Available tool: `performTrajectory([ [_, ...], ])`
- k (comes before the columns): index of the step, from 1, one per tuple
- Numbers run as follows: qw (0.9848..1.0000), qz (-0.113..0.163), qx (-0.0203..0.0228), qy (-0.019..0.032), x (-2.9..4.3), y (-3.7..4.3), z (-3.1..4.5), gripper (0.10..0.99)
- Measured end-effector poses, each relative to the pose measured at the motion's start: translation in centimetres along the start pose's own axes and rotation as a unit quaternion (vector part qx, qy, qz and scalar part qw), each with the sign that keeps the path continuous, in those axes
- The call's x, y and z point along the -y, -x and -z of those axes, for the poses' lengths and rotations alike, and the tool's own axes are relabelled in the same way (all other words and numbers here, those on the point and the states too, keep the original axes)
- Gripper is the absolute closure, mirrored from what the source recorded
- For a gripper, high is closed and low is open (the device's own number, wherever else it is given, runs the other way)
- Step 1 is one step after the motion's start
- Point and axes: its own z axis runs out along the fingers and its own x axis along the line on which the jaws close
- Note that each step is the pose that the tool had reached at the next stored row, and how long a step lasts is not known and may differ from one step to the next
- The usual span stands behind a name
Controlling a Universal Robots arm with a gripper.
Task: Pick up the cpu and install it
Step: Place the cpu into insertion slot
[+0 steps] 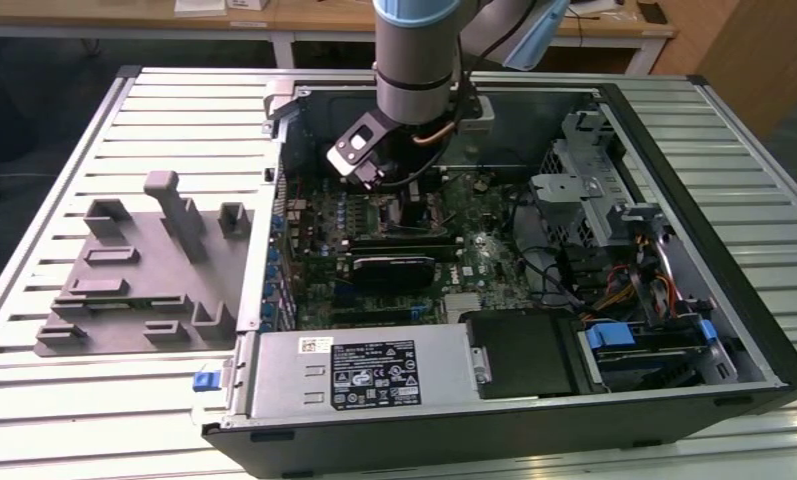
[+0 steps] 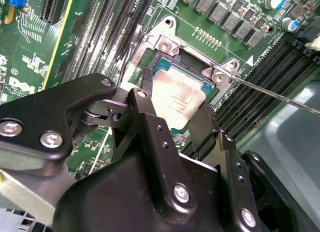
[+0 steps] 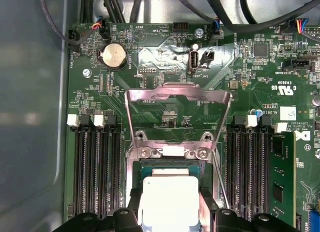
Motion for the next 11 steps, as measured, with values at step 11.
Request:
performTrajectory([
  [11,1.0,-0.002,0.0001,0.0,0.01,0.01,-0.3,0.553],
])
